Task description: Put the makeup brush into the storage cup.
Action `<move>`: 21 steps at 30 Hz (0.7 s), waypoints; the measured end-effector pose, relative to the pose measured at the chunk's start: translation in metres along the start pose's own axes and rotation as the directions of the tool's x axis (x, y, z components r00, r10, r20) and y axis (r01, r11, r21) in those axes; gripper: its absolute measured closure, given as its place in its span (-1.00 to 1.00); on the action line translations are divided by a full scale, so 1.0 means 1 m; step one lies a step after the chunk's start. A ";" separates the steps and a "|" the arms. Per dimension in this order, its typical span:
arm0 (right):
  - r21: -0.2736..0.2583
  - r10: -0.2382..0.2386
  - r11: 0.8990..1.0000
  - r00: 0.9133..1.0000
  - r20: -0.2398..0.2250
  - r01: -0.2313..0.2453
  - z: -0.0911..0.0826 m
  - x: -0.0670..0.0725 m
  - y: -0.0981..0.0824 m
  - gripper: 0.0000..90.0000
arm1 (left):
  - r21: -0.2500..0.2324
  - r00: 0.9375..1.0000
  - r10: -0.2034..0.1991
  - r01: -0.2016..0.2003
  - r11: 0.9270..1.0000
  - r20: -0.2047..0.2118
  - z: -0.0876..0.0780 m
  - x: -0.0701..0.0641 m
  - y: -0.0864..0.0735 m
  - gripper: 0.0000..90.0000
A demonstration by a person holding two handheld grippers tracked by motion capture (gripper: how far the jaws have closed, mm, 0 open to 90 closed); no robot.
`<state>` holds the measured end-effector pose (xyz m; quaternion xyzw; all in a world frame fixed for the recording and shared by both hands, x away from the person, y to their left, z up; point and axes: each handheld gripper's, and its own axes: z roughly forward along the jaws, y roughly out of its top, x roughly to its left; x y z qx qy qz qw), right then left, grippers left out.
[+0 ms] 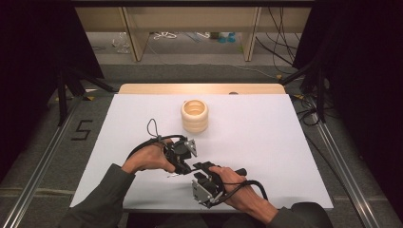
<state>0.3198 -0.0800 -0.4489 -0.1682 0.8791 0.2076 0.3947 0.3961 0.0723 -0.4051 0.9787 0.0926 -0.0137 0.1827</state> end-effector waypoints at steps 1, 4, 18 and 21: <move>-0.003 0.012 1.000 0.999 0.038 -0.012 0.000 0.002 0.000 0.44 | 0.001 1.000 0.000 0.000 1.000 0.000 0.000 0.000 0.000 0.88; 0.013 -0.004 1.000 0.999 0.047 0.004 0.000 0.002 0.000 0.47 | 0.002 1.000 0.002 -0.002 1.000 -0.001 0.000 0.000 0.000 0.88; 0.040 -0.026 0.999 0.999 0.040 0.024 -0.001 0.005 0.002 0.60 | 0.001 1.000 0.008 -0.008 1.000 0.002 -0.001 -0.002 0.001 0.88; 0.037 -0.040 0.999 0.998 0.040 0.039 0.000 0.004 0.002 0.63 | 0.003 1.000 0.013 -0.013 1.000 0.005 -0.001 -0.002 0.001 0.88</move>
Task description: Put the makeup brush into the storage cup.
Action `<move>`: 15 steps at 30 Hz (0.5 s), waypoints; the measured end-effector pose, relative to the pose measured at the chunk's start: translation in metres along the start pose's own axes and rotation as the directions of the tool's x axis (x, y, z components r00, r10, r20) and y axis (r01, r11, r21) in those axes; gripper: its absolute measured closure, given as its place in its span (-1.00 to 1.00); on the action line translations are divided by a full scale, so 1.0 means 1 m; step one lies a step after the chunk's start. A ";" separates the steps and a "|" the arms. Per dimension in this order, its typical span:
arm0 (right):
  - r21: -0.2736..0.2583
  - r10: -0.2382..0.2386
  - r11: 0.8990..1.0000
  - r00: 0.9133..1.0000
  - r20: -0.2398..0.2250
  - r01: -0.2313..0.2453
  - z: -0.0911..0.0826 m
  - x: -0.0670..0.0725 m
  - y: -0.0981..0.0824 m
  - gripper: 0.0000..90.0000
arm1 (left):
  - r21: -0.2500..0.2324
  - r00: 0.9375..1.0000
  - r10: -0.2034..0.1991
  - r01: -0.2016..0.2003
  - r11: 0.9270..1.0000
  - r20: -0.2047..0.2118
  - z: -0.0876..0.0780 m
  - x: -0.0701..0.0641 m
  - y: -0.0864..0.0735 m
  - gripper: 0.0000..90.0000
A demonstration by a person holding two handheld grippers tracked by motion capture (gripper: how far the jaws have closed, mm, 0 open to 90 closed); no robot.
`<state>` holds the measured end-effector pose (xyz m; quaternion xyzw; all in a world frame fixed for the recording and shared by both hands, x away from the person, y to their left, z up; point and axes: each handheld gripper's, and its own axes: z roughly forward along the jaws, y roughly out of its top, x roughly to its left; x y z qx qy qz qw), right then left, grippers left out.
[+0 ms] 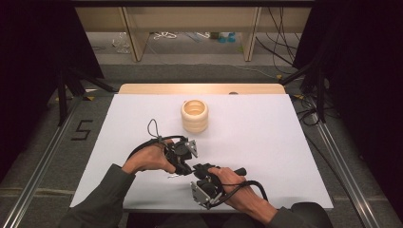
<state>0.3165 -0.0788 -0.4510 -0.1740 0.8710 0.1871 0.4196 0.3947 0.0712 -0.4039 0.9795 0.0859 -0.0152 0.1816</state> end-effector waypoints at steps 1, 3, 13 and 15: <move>-0.011 -0.028 1.000 1.000 0.013 0.028 0.001 -0.002 0.000 0.64 | 0.000 1.000 -0.001 0.001 1.000 0.001 0.000 0.000 0.000 0.88; -0.002 -0.014 1.000 1.000 0.014 0.014 0.000 -0.001 0.001 0.65 | -0.002 1.000 -0.004 0.004 1.000 0.000 0.000 0.000 0.000 0.88; 0.016 -0.017 1.000 1.000 -0.014 0.018 0.001 0.003 0.002 0.75 | -0.001 1.000 0.000 0.000 1.000 0.008 0.000 -0.001 0.000 0.88; 0.016 -0.017 1.000 1.000 -0.017 0.017 0.002 0.004 0.002 0.77 | 0.000 1.000 0.002 -0.002 1.000 0.010 0.000 -0.002 0.001 0.88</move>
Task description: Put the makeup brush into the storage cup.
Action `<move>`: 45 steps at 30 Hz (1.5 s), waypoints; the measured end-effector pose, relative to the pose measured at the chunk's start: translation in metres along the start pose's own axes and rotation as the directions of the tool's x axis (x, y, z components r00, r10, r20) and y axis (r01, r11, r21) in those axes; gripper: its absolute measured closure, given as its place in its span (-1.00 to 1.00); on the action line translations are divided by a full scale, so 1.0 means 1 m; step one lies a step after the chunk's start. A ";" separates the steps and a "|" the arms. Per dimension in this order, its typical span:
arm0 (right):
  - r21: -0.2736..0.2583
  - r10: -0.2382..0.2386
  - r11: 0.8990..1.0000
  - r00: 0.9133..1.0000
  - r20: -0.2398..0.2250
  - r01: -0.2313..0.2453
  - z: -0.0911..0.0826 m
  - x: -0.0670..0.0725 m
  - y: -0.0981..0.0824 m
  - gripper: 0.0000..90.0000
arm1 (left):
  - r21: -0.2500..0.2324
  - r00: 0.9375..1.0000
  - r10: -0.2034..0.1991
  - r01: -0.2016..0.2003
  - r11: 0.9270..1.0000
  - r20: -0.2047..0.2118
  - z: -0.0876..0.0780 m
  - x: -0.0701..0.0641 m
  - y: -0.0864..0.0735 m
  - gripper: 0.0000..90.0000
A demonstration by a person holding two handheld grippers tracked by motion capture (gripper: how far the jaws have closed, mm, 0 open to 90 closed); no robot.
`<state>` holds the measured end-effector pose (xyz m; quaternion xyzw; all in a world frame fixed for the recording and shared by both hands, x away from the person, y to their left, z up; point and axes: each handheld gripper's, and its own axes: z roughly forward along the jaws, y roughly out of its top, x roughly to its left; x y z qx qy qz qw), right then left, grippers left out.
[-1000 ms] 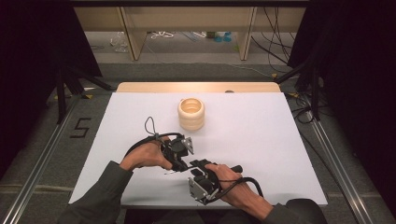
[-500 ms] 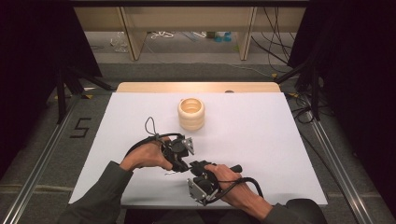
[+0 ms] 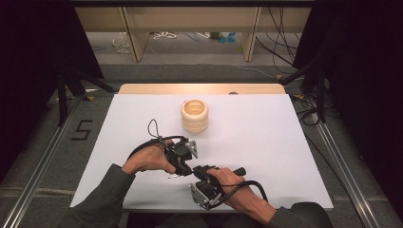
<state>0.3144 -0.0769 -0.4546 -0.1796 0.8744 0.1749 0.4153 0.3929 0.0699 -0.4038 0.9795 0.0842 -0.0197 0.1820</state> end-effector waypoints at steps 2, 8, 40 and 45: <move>-0.007 -0.011 1.000 1.000 0.002 0.011 0.000 -0.001 0.000 0.79 | 0.009 1.000 0.003 -0.003 1.000 0.000 0.000 0.000 0.001 0.88; -0.002 -0.021 1.000 1.000 -0.001 0.021 0.000 -0.001 0.001 0.86 | 0.006 1.000 -0.001 0.001 1.000 0.008 0.001 -0.001 0.001 0.88; -0.018 -0.011 1.000 1.000 -0.018 0.010 -0.006 -0.008 -0.013 0.90 | -0.201 0.992 -0.088 0.068 0.977 -0.094 -0.044 0.008 -0.034 0.10; 0.008 0.025 1.000 1.000 0.001 -0.025 -0.009 -0.013 -0.021 0.90 | -0.260 0.983 -0.099 0.057 0.964 -0.152 -0.050 0.009 -0.044 -0.05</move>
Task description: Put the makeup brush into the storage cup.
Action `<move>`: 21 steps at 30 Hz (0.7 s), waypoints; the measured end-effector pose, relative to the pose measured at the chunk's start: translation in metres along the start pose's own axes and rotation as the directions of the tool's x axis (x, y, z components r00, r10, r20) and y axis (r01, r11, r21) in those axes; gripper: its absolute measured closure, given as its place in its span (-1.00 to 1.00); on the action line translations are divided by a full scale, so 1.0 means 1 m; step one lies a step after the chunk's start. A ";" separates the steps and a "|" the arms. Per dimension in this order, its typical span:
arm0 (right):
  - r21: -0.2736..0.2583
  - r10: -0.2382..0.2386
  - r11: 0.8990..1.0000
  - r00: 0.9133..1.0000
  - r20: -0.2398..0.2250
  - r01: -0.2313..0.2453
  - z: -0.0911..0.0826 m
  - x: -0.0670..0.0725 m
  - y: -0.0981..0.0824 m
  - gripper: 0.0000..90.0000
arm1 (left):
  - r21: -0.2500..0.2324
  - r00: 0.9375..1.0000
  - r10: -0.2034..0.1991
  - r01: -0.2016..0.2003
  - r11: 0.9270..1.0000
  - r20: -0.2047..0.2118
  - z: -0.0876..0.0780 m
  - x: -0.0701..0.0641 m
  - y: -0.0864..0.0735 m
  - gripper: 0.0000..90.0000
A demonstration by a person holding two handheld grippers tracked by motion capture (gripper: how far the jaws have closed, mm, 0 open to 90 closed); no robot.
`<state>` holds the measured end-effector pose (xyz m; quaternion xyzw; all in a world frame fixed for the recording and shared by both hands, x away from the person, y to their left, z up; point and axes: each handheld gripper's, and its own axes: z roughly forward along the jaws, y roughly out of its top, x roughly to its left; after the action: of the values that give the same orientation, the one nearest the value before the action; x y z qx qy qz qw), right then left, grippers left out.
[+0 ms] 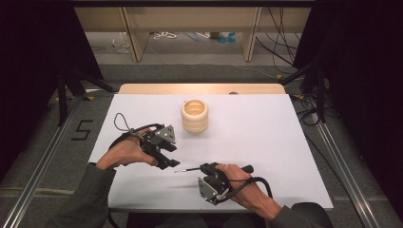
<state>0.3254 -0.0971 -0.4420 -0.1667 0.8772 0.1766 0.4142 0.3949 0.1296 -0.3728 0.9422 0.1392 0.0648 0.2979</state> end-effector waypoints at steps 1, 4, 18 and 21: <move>-0.002 0.010 1.000 1.000 0.005 -0.010 0.000 -0.001 -0.001 0.90 | -0.009 1.000 0.006 -0.006 1.000 -0.007 -0.001 0.000 -0.001 -0.10; 0.002 0.059 0.998 0.998 0.001 -0.059 -0.002 -0.003 -0.007 0.90 | -0.028 0.999 0.011 -0.012 1.000 -0.045 -0.002 0.001 -0.003 -0.21; -0.035 0.268 0.963 0.963 0.030 -0.267 -0.009 -0.022 -0.034 0.90 | -0.191 0.990 -0.083 0.061 0.980 -0.111 0.005 0.001 -0.017 -0.49; -0.052 0.313 0.949 0.949 0.037 -0.311 -0.009 -0.027 -0.041 0.90 | -0.240 0.985 -0.114 0.080 0.968 -0.132 0.009 0.000 -0.020 -0.52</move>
<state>0.3538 -0.1338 -0.4228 -0.0314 0.8788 0.2634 0.3968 0.3923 0.1402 -0.3913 0.8854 0.1980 0.1343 0.3986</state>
